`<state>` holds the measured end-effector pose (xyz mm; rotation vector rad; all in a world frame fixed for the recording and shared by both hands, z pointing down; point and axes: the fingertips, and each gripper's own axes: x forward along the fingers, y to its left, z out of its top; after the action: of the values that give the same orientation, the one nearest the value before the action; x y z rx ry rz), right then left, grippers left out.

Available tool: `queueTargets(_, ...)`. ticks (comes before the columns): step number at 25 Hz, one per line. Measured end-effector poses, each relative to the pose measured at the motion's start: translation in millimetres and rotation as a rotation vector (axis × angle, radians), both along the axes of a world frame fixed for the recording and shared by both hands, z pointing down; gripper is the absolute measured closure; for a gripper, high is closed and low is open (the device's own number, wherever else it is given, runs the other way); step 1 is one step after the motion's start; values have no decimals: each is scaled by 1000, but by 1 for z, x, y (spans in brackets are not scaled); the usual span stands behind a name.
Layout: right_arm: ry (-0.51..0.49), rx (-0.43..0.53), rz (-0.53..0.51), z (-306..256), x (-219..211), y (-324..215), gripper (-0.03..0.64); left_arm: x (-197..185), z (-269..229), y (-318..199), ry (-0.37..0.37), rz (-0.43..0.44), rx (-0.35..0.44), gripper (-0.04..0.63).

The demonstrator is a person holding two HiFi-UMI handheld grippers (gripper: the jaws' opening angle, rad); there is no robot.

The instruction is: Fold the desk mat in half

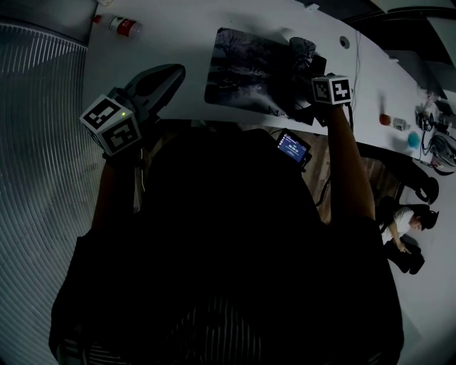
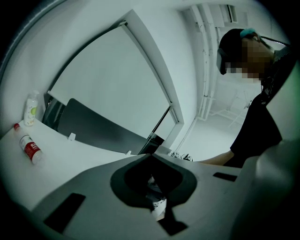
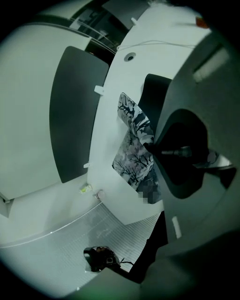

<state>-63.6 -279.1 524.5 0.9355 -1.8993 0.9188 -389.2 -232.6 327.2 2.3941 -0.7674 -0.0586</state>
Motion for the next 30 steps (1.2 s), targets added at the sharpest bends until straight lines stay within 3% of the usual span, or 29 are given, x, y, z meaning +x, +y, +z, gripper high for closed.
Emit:
queueTargets(5, 2, 3, -107, 4, -41, -6, 589, -13, 1, 6, 0, -30, -8, 588)
queueTargets(9, -95, -67, -107, 5, -89, -8, 589, -31, 1, 13, 21, -80, 6, 588)
queueTargets(18, 44, -141, -297, 72, -173, -8, 581, -56, 4, 40, 16, -179, -30, 588)
queueTargets(21, 73, -136, -347, 91, -200, -4, 541, -69, 9, 49, 22, -220, -27, 588)
queueTargets(23, 9, -144, -337, 91, -220, -4, 495, -77, 10, 53, 13, -235, -36, 588)
queueTargets(26, -187, -189, -319, 70, -252, -1, 495, -85, 9, 53, 14, -249, -33, 588)
queueTargets(30, -387, -150, -353, 11, -259, 4, 525, -74, -3, 57, -10, -224, -31, 588)
